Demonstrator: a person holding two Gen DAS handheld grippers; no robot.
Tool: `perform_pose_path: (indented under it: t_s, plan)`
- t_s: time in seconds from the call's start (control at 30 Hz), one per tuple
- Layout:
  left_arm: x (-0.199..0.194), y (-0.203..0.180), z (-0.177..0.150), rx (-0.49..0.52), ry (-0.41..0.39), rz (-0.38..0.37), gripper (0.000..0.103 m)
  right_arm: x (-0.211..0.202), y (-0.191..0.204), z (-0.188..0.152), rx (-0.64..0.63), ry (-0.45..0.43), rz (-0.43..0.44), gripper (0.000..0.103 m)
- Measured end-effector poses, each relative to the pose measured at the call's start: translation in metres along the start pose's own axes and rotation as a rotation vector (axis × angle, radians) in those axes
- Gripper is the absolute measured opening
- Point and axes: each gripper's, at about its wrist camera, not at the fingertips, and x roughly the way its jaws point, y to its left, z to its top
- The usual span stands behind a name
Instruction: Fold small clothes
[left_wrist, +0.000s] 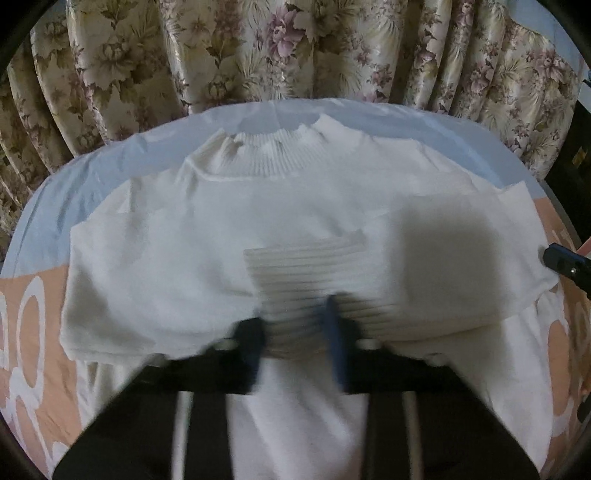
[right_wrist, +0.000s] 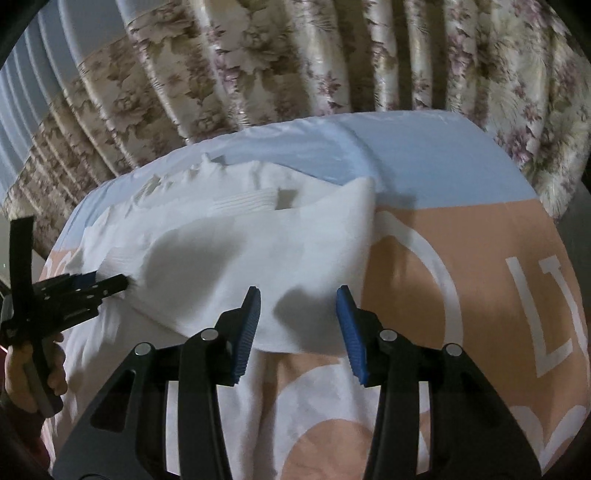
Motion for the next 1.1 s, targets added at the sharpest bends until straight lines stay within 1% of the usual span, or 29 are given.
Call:
perform_pose_path:
  t_s: [0.03, 0.1, 0.17, 0.27, 0.37, 0.43, 0.53, 0.6, 0.7, 0.77, 0.8, 0.83, 0.87, 0.9, 0.93, 0.97, 1.03, 1.1]
  plan:
    - [-0.003, 0.003, 0.0, -0.009, 0.0, -0.028, 0.01, 0.001, -0.002, 0.0, 0.013, -0.003, 0.002, 0.044]
    - [-0.006, 0.007, 0.002, -0.012, 0.004, -0.059, 0.009, 0.0, -0.005, 0.002, 0.028, -0.008, 0.006, 0.044]
    - [-0.008, 0.007, 0.002, -0.001, -0.003, -0.064, 0.008, 0.0, -0.005, 0.003, 0.036, -0.01, 0.014, 0.044]
    - [-0.021, 0.019, 0.002, -0.025, -0.031, -0.082, 0.008, 0.0, -0.004, 0.004, 0.026, -0.011, 0.009, 0.044]
    - [-0.036, 0.037, 0.009, -0.048, -0.065, -0.062, 0.008, -0.001, 0.0, 0.009, 0.015, -0.02, 0.007, 0.051]
    - [-0.041, 0.059, 0.017, -0.073, -0.082, -0.042, 0.008, -0.001, 0.002, 0.014, 0.012, -0.027, 0.004, 0.052]
    - [-0.042, 0.094, 0.024, -0.1, -0.094, 0.02, 0.008, 0.005, 0.007, 0.024, 0.019, -0.024, 0.021, 0.052]
    - [-0.039, 0.113, 0.019, -0.116, -0.081, 0.048, 0.008, 0.013, 0.013, 0.03, 0.018, -0.013, 0.047, 0.052]
    - [-0.031, 0.14, 0.008, -0.174, -0.048, 0.04, 0.008, 0.03, 0.019, 0.038, 0.019, 0.018, 0.071, 0.052]
    - [-0.026, 0.149, 0.001, -0.195, -0.032, 0.031, 0.008, 0.048, 0.023, 0.044, 0.023, 0.049, 0.076, 0.051]
    - [-0.025, 0.151, -0.002, -0.2, -0.03, 0.027, 0.008, 0.053, 0.025, 0.046, 0.021, 0.058, 0.084, 0.047]
    - [-0.024, 0.151, -0.003, -0.203, -0.029, 0.027, 0.008, 0.059, 0.03, 0.049, 0.007, 0.061, 0.089, 0.037]
    - [-0.025, 0.152, -0.004, -0.204, -0.03, 0.026, 0.008, 0.063, 0.036, 0.051, -0.021, 0.057, 0.072, 0.032]
    - [-0.026, 0.154, -0.005, -0.21, -0.034, 0.022, 0.008, 0.065, 0.041, 0.053, -0.048, 0.055, 0.04, 0.018]
    - [-0.028, 0.156, -0.006, -0.215, -0.04, 0.021, 0.008, 0.066, 0.044, 0.053, -0.061, 0.054, 0.025, 0.011]
    - [-0.029, 0.157, -0.005, -0.216, -0.049, 0.023, 0.008, 0.067, 0.046, 0.054, -0.07, 0.049, 0.015, 0.01]
    - [-0.032, 0.158, -0.004, -0.202, -0.067, 0.044, 0.008, 0.061, 0.049, 0.055, -0.088, 0.001, 0.013, 0.009]
    - [-0.03, 0.161, -0.002, -0.193, -0.069, 0.067, 0.008, 0.056, 0.052, 0.057, -0.115, -0.034, 0.004, 0.009]
